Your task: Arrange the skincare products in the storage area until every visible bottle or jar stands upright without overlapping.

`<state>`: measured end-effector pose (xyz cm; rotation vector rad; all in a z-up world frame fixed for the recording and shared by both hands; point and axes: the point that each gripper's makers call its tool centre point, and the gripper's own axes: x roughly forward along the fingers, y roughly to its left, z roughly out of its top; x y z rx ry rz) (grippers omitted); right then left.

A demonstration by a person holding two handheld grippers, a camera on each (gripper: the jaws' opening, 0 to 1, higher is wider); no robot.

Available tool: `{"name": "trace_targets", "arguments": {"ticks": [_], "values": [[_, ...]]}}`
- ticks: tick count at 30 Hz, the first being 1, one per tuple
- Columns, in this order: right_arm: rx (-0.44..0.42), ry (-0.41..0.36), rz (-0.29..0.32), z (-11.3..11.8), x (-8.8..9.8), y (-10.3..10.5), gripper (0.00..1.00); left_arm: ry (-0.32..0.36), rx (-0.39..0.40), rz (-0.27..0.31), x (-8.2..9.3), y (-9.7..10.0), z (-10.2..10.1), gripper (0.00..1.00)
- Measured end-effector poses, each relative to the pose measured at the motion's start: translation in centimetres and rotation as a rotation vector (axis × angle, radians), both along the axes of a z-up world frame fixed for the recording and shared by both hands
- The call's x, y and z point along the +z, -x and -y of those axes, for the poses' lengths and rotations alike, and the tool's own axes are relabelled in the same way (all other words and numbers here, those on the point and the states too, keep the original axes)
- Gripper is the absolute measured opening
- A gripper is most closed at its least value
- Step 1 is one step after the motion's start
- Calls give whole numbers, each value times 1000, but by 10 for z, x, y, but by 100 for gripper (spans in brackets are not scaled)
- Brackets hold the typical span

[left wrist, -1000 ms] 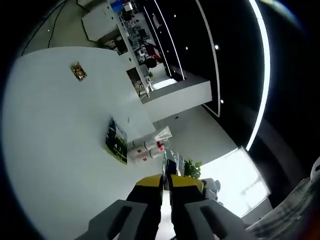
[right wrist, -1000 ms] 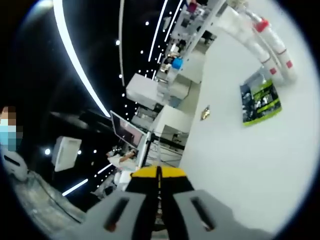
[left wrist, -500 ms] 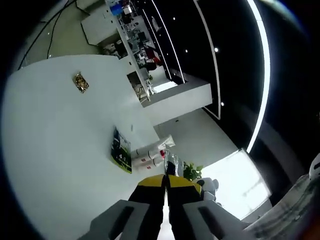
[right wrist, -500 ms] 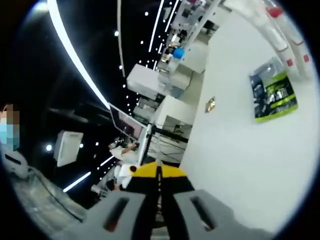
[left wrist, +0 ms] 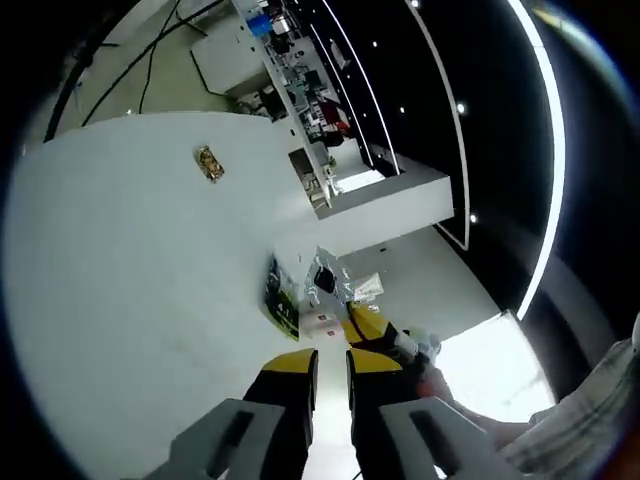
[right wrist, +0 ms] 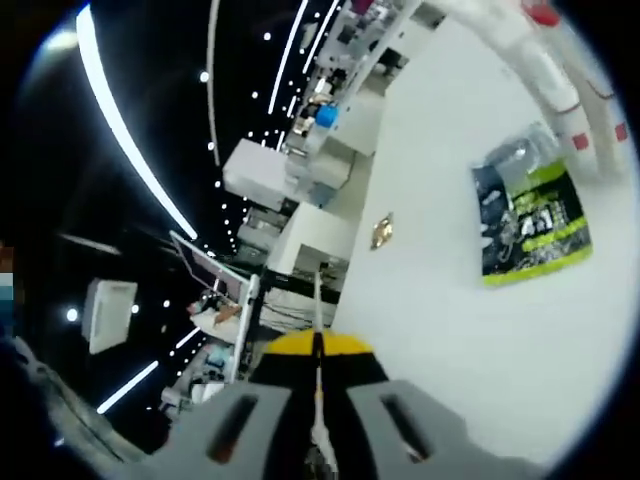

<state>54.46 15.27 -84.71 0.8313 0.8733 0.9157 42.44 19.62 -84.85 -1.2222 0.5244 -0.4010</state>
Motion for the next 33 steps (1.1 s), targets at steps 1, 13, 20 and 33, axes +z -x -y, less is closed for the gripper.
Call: {"name": "trace_targets", "arguments": {"ticks": [1,13,20,33], "values": [[-2,17,1,0,-3,-7,0,2,4,-6,-1,4,0,11],[-50,201,19,-5,-24,-66,0,-7,-8,-55,-17,22,10,11],[-63,327,46,-3,-32,-95,0,-14,-26,-63,-20,25,13,10],[-69,479,-6,-15,-69,-119,0,-10,-19,-80,-23,31,7,10]]}}
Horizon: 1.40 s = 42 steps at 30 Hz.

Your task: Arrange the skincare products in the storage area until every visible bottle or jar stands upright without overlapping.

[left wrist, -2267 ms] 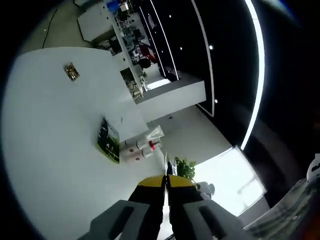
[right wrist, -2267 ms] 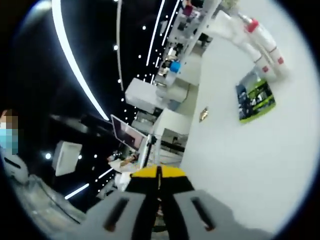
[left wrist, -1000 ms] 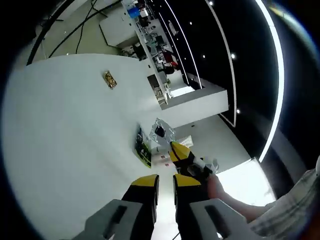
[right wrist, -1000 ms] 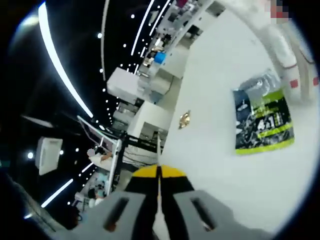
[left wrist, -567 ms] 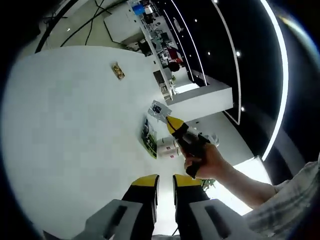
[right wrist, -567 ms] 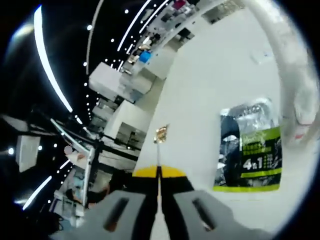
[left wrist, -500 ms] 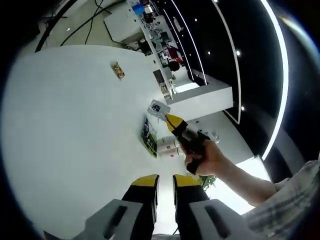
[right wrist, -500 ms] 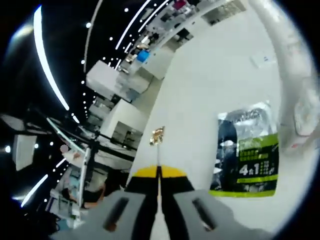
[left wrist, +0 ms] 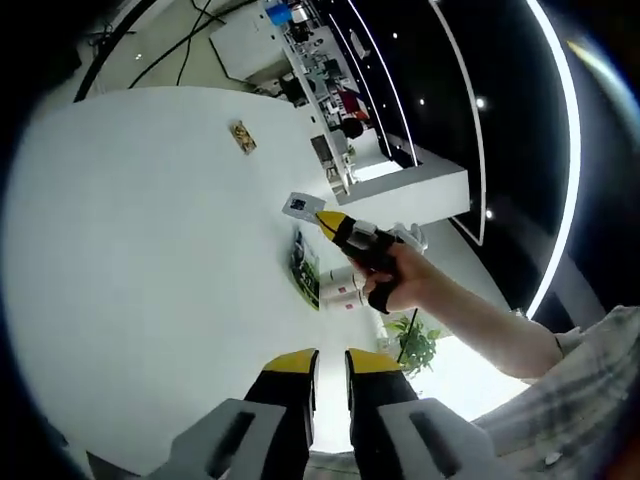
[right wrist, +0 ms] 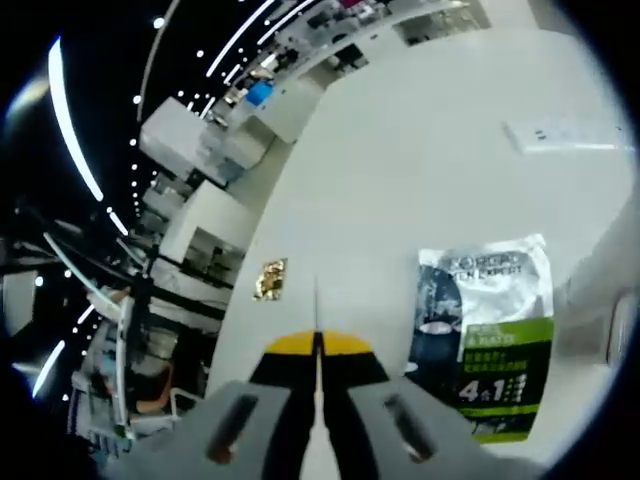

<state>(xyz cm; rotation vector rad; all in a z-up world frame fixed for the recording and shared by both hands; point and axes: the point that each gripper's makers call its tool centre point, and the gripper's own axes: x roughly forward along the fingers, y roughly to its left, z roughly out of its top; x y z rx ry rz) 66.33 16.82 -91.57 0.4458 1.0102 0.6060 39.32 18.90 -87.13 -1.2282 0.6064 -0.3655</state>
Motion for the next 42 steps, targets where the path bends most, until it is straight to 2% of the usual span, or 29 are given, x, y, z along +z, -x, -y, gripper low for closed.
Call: {"name": "trace_targets", "arguments": {"ticks": [2,6,8,18,22,26,30,35,42], "values": [[-4,13,-1,0,-3,-1,0,-3,3,4,0,1,-2,10],[19,150,24,15,-22,-6,0,-2,15,-4,-2,5,-8,10],[4,172,10,21,-29,-7,0,1,27,-11,-4,8,-11,10],[-20,213,18,25,-37,-18,0,1,54,-39,-10,21,-21,10],[23,275,45,27,-43,-18,0,5,59,-45,-11,22,-24,10],[40,287,43,25,-48,-20,1,-4,52,-51,-13,27,-24,10],[62,322,73,24,-49,-23,2,-2,57,-57,-13,31,-26,10],[68,332,75,25,-50,-24,4,-1,70,-56,-12,30,-29,10],[70,338,92,26,-46,-24,8,-5,49,-45,-9,27,-21,10]]}}
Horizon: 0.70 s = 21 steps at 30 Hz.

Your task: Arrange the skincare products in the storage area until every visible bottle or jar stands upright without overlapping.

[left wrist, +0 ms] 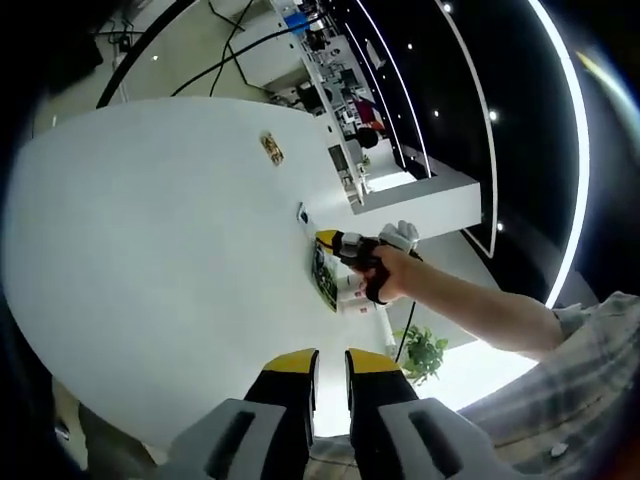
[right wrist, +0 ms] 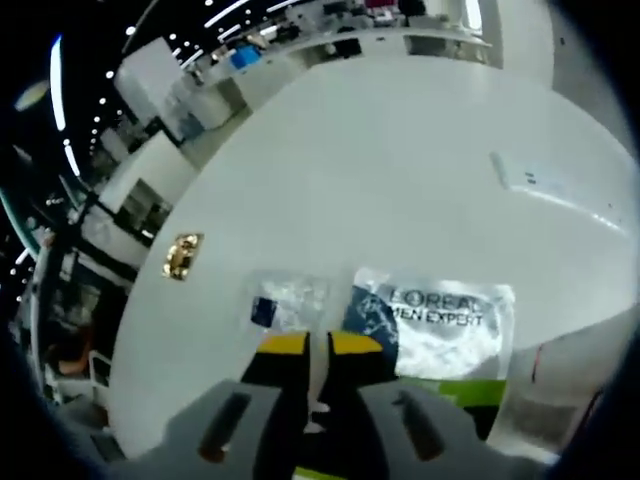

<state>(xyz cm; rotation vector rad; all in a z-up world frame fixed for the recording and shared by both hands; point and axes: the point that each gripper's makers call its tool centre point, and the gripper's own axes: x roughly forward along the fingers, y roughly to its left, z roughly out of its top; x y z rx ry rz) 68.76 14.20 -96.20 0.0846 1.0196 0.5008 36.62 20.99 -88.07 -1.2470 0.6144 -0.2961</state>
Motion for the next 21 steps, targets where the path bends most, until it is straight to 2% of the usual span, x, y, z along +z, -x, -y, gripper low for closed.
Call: {"name": "trace_targets", "arguments": {"ticks": [6,8,11,12,13,17,19,21], "values": [[40,-4,50,-6,12,4,9,1,-11,3,0,-2,5,10],[46,-29,51,-11,16,8,9,0,-14,10,2,-4,6,10],[45,-92,84,-18,30,15,10,4,-2,30,6,-6,5,11],[47,-147,100,-25,39,19,10,-3,2,41,6,-8,4,12],[35,-218,112,-31,50,27,10,-10,6,45,7,-9,2,14],[102,-338,159,-34,81,71,11,-90,23,77,8,-21,-12,17],[154,-371,189,-28,95,102,12,-170,14,103,7,-32,-17,20],[178,-377,208,-16,105,128,12,-221,3,122,6,-43,-19,26]]}}
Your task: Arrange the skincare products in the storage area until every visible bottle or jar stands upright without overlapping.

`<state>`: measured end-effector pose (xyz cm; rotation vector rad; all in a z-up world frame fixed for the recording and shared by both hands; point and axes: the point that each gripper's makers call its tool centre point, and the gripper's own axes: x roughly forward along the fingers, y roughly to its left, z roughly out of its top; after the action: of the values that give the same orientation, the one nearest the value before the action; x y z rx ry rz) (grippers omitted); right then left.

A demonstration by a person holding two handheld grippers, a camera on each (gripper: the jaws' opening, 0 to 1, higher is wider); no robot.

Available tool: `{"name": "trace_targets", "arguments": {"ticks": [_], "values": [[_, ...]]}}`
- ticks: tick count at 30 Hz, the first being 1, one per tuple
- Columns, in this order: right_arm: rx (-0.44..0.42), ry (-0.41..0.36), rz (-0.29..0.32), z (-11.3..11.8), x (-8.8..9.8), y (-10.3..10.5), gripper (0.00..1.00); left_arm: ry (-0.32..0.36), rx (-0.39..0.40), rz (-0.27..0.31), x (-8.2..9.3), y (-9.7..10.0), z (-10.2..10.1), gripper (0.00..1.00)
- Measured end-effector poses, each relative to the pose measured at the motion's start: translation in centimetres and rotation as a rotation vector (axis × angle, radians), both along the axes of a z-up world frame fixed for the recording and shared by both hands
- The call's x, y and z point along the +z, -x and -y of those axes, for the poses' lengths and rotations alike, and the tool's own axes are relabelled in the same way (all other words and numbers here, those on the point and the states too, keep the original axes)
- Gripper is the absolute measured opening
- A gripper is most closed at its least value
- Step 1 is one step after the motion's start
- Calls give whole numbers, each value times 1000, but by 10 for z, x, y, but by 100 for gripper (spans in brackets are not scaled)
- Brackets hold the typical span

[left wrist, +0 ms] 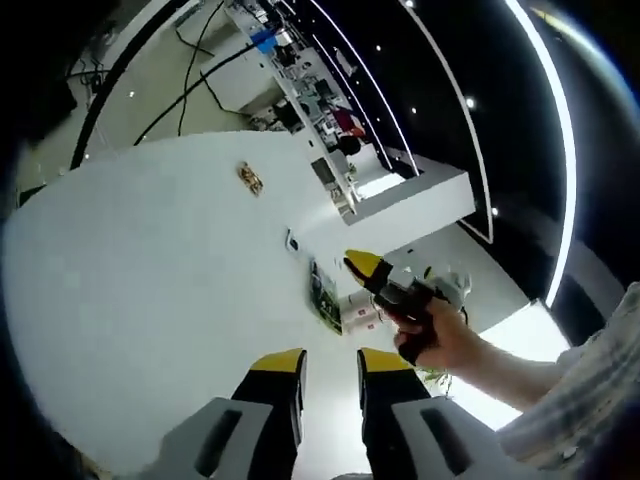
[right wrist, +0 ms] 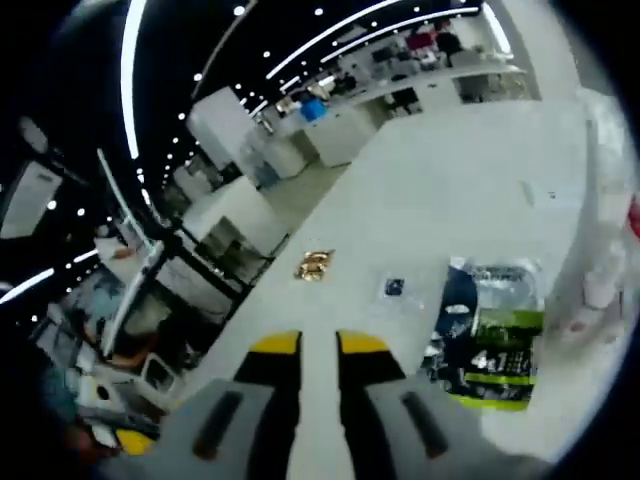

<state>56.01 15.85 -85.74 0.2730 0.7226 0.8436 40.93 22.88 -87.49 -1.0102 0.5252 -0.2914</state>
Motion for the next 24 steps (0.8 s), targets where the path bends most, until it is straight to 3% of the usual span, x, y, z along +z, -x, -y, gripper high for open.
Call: {"name": "trace_targets", "arguments": {"ticks": [1,6,11,14,16,18,21,24], "values": [[4,1,-6,13,5,25,12,-30,14,3,-2,-11,-2,30],[-23,-9,-19,56,13,77,14,-208,-29,-10,-16,-46,2,53],[-46,33,-18,88,9,103,15,-421,-50,-35,-35,-83,-4,79],[3,80,-16,98,6,121,15,-546,-41,-60,-47,-111,-20,84],[18,98,-12,103,7,126,16,-617,12,-62,-50,-135,-39,86],[23,103,-9,107,11,127,16,-748,65,-53,-50,-161,-64,93],[33,125,16,118,19,128,17,-770,89,-44,-52,-202,-77,96],[2,122,8,132,23,126,17,-851,75,-73,-59,-230,-90,93]]}}
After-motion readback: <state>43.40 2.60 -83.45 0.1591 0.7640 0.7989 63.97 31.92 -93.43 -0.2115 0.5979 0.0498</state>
